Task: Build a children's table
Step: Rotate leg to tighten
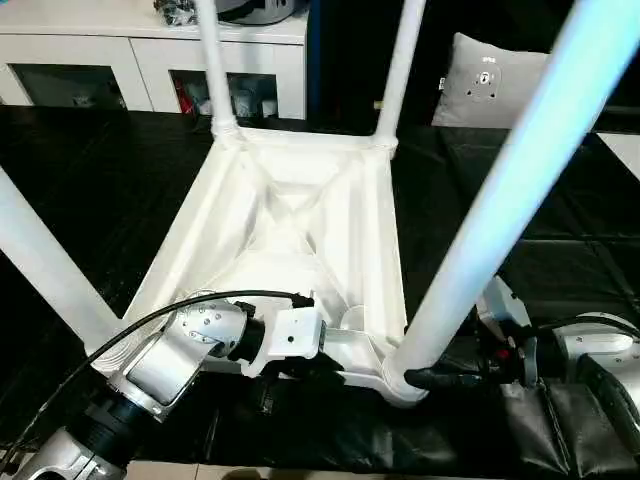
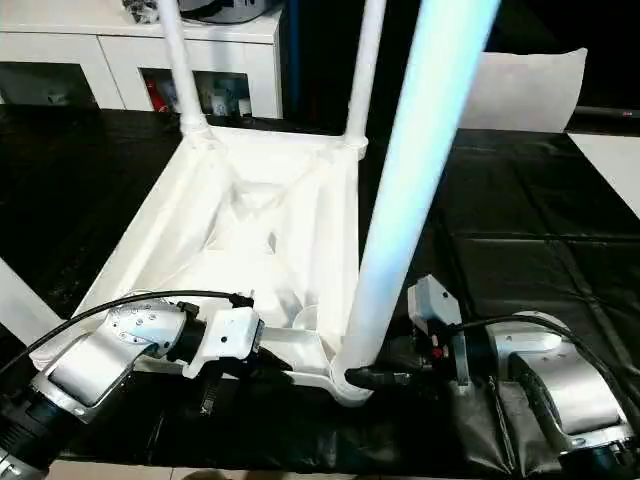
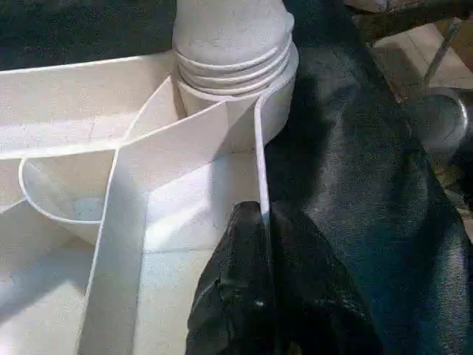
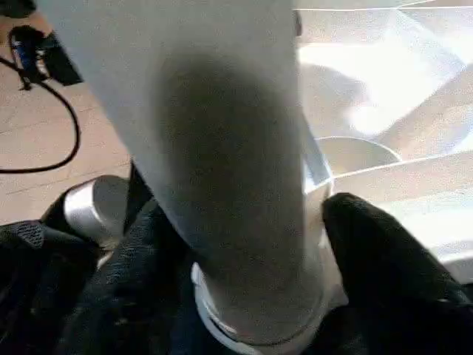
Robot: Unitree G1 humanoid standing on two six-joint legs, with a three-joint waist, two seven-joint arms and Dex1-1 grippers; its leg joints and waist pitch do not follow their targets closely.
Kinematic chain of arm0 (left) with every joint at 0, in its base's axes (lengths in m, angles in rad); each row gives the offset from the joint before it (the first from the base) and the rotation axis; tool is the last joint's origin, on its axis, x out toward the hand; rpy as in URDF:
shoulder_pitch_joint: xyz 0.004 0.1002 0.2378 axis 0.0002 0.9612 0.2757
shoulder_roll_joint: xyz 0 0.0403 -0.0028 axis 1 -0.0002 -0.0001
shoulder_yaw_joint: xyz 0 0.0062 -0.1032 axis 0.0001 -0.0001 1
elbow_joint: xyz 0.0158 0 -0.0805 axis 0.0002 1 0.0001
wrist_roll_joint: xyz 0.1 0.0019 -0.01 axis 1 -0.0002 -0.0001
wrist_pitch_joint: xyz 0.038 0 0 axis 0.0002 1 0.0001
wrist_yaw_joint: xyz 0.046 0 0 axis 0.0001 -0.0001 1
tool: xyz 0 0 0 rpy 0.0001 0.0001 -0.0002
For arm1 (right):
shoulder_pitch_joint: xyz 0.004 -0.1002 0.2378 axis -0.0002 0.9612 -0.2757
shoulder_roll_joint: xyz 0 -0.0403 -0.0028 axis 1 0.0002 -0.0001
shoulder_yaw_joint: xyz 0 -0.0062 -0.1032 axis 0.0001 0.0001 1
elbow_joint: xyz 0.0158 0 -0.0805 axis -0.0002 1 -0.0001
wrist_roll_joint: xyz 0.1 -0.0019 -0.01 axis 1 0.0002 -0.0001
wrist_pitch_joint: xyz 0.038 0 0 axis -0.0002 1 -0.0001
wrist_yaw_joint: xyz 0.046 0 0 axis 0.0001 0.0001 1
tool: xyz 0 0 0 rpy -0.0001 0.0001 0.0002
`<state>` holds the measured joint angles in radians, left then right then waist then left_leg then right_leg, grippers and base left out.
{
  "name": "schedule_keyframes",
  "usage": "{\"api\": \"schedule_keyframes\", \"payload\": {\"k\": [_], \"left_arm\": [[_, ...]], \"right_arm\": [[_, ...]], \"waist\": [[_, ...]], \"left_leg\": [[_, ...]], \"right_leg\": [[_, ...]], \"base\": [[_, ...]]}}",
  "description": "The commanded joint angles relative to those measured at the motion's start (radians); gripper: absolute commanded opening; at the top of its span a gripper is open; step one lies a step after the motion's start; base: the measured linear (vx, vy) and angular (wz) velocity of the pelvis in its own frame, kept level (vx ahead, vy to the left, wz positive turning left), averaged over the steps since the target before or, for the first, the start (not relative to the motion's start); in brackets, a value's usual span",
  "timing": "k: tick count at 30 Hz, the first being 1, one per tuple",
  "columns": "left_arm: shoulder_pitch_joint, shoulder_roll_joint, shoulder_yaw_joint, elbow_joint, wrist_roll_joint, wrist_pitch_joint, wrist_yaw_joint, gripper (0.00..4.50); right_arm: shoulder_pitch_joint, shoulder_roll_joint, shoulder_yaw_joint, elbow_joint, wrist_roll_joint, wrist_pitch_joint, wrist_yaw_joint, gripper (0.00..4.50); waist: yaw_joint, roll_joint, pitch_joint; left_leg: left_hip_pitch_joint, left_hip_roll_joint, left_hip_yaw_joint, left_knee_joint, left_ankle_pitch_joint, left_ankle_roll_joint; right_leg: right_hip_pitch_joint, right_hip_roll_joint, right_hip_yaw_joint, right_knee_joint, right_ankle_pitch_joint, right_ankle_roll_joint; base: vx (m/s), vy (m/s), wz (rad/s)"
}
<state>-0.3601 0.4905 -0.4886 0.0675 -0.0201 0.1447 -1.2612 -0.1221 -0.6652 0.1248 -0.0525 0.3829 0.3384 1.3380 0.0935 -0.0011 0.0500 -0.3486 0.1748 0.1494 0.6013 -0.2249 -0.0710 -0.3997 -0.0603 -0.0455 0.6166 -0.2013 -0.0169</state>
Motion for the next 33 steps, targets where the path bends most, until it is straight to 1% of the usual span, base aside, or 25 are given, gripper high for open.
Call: {"api": "schedule_keyframes", "payload": {"k": [1,2,4,8,10,11,15,16,17,18,19,21,22,23,24,25,26,28,30,31,32,33], "left_arm": [[-0.012,0.002,-0.047,0.003,0.005,-0.025,-0.045,0.0],[-0.012,0.002,-0.048,0.004,0.004,-0.027,-0.046,0.0],[-0.015,0.002,-0.048,0.011,0.002,-0.031,-0.05,0.0],[-0.014,0.0,-0.047,0.012,0.001,-0.032,-0.053,0.0],[-0.011,-0.002,-0.044,0.01,-0.004,-0.026,-0.052,0.0],[-0.01,-0.003,-0.042,0.009,-0.006,-0.021,-0.049,0.0],[0.001,-0.014,-0.031,-0.006,-0.016,0.02,-0.019,0.0],[0.009,-0.038,-0.016,-0.023,-0.023,0.066,0.024,0.0],[0.011,-0.045,-0.012,-0.027,-0.025,0.077,0.035,0.0],[0.02,-0.079,0.005,-0.043,-0.033,0.12,0.089,0.0],[0.026,-0.097,0.012,-0.054,-0.033,0.145,0.12,0.0],[0.033,-0.123,0.018,-0.068,-0.031,0.178,0.161,0.0],[0.041,-0.155,0.023,-0.083,-0.028,0.213,0.205,0.0],[0.043,-0.161,0.024,-0.086,-0.028,0.221,0.214,0.0],[0.047,-0.184,0.025,-0.092,-0.025,0.24,0.243,0.0],[0.049,-0.207,0.025,-0.094,-0.018,0.254,0.273,0.0],[0.051,-0.233,0.026,-0.096,-0.011,0.273,0.305,0.0],[0.051,-0.299,0.032,-0.086,0.013,0.312,0.391,0.0],[0.048,-0.353,0.038,-0.072,0.032,0.338,0.46,0.0],[0.04,-0.406,0.042,-0.054,0.055,0.35,0.533,0.0],[0.034,-0.431,0.044,-0.044,0.064,0.353,0.566,0.0],[0.027,-0.454,0.044,-0.035,0.071,0.358,0.59,0.0]], "right_arm": [[-0.021,-0.011,0.008,0.017,0.002,-0.008,0.016,2.63],[-0.02,-0.012,0.01,0.017,0.009,-0.001,0.02,2.63],[-0.021,-0.012,0.013,0.016,0.018,0.01,0.031,2.47],[-0.016,-0.011,0.014,0.01,0.026,0.019,0.037,2.13],[-0.007,-0.01,0.016,-0.001,0.037,0.031,0.036,2.11],[-0.002,-0.007,0.015,-0.006,0.041,0.035,0.031,2.07],[0.031,0.028,0.003,-0.048,0.062,0.066,-0.026,2.04],[0.052,0.064,-0.007,-0.082,0.073,0.096,-0.09,2.04],[0.056,0.072,-0.009,-0.089,0.075,0.101,-0.104,2.04],[0.073,0.114,-0.017,-0.122,0.076,0.121,-0.179,2.04],[0.077,0.141,-0.019,-0.131,0.059,0.123,-0.232,2.04],[0.075,0.186,-0.025,-0.132,0.03,0.131,-0.317,2.04],[0.066,0.243,-0.036,-0.13,0.008,0.155,-0.419,2.04],[0.064,0.254,-0.039,-0.128,0.005,0.162,-0.439,2.03],[0.056,0.293,-0.047,-0.123,-0.011,0.173,-0.505,2.01],[0.047,0.326,-0.053,-0.114,-0.035,0.176,-0.566,2.01],[0.04,0.36,-0.06,-0.107,-0.061,0.183,-0.629,2.01],[0.028,0.425,-0.067,-0.09,-0.121,0.2,-0.756,2.01],[0.021,0.48,-0.076,-0.077,-0.153,0.222,-0.859,2.01],[0.016,0.537,-0.087,-0.072,-0.171,0.226,-0.944,2.01],[0.017,0.56,-0.086,-0.073,-0.172,0.211,-0.965,2.01],[0.016,0.581,-0.084,-0.074,-0.166,0.19,-0.976,2.01]], "waist": [[-0.002,-0.015,-0.057],[-0.002,-0.013,-0.057],[-0.002,-0.015,-0.057],[-0.002,-0.015,-0.057],[-0.002,-0.015,-0.057],[-0.003,-0.017,-0.057],[0.0,-0.017,-0.057],[-0.003,-0.019,-0.054],[-0.001,-0.018,-0.053],[-0.004,-0.019,-0.052],[-0.007,-0.014,-0.046],[-0.011,-0.017,-0.045],[-0.019,-0.015,-0.043],[-0.024,-0.016,-0.041],[-0.035,-0.019,-0.04],[-0.046,-0.019,-0.04],[-0.055,-0.02,-0.04],[-0.064,-0.019,-0.039],[-0.067,-0.022,-0.04],[-0.068,-0.02,-0.04],[-0.068,-0.017,-0.041],[-0.063,-0.019,-0.046]], "left_leg": [[-0.005,0.05,-0.001,-0.064,-0.04,0.108],[-0.006,0.049,-0.002,-0.064,-0.04,0.108],[-0.007,0.049,-0.002,-0.063,-0.041,0.108],[-0.006,0.05,-0.002,-0.063,-0.035,0.11],[-0.007,0.05,-0.002,-0.063,-0.031,0.111],[-0.007,0.049,-0.001,-0.062,-0.03,0.112],[-0.006,0.049,-0.001,-0.063,-0.03,0.109],[-0.008,0.049,0.0,-0.064,-0.035,0.102],[-0.007,0.05,-0.001,-0.066,-0.039,0.099],[-0.008,0.048,-0.002,-0.068,-0.061,0.09],[-0.005,0.047,-0.002,-0.071,-0.097,0.066],[-0.007,0.044,-0.002,-0.073,-0.119,0.052],[-0.011,0.044,-0.005,-0.078,-0.132,0.034],[-0.013,0.042,-0.006,-0.08,-0.141,0.027],[-0.012,0.037,-0.007,-0.08,-0.172,0.019],[-0.012,0.036,-0.008,-0.08,-0.181,0.013],[-0.013,0.033,-0.011,-0.079,-0.193,0.013],[-0.015,0.034,-0.011,-0.08,-0.189,0.01],[-0.009,0.03,-0.008,-0.077,-0.184,0.014],[-0.009,0.031,-0.007,-0.078,-0.177,0.017],[-0.008,0.033,-0.006,-0.078,-0.176,0.016],[-0.009,0.035,-0.008,-0.078,-0.161,0.02]], "right_leg": [[0.06,-0.077,0.046,-0.064,-0.096,-0.239],[0.059,-0.077,0.046,-0.064,-0.097,-0.242],[0.061,-0.077,0.045,-0.064,-0.099,-0.24],[0.06,-0.077,0.045,-0.063,-0.091,-0.24],[0.061,-0.076,0.045,-0.062,-0.085,-0.242],[0.061,-0.076,0.045,-0.062,-0.085,-0.242],[0.06,-0.076,0.045,-0.063,-0.095,-0.237],[0.06,-0.077,0.046,-0.063,-0.107,-0.231],[0.059,-0.077,0.046,-0.066,-0.119,-0.227],[0.06,-0.077,0.044,-0.071,-0.166,-0.216],[0.053,-0.076,0.044,-0.08,-0.247,-0.196],[0.055,-0.076,0.043,-0.088,-0.314,-0.172],[0.056,-0.074,0.041,-0.09,-0.358,-0.15],[0.054,-0.074,0.04,-0.094,-0.385,-0.137],[0.053,-0.073,0.037,-0.103,-0.45,-0.109],[0.049,-0.073,0.038,-0.106,-0.481,-0.093],[0.049,-0.073,0.036,-0.111,-0.514,-0.078],[0.045,-0.071,0.037,-0.113,-0.513,-0.069],[0.04,-0.069,0.039,-0.116,-0.511,-0.066],[0.038,-0.067,0.042,-0.116,-0.497,-0.068],[0.036,-0.067,0.043,-0.115,-0.478,-0.072],[0.041,-0.069,0.043,-0.111,-0.44,-0.076]], "base": [[0.0,0.0,0.0],[0.0,0.0,0.0],[0.0,0.0,0.0],[0.0,0.0,0.0],[0.0,0.0,0.0],[0.0,0.0,0.0],[0.0,0.0,0.0],[0.0,0.0,0.0],[0.0,0.0,0.0],[0.0,0.0,0.0],[0.0,0.0,0.0],[0.0,0.0,0.0],[0.0,0.0,0.0],[0.0,0.0,0.0],[0.0,0.0,0.0],[0.0,0.0,0.0],[0.0,0.0,0.0],[0.0,0.0,0.0],[0.0,0.0,0.0],[0.0,0.0,0.0],[0.0,0.0,0.0],[0.0,0.0,0.0]]}}
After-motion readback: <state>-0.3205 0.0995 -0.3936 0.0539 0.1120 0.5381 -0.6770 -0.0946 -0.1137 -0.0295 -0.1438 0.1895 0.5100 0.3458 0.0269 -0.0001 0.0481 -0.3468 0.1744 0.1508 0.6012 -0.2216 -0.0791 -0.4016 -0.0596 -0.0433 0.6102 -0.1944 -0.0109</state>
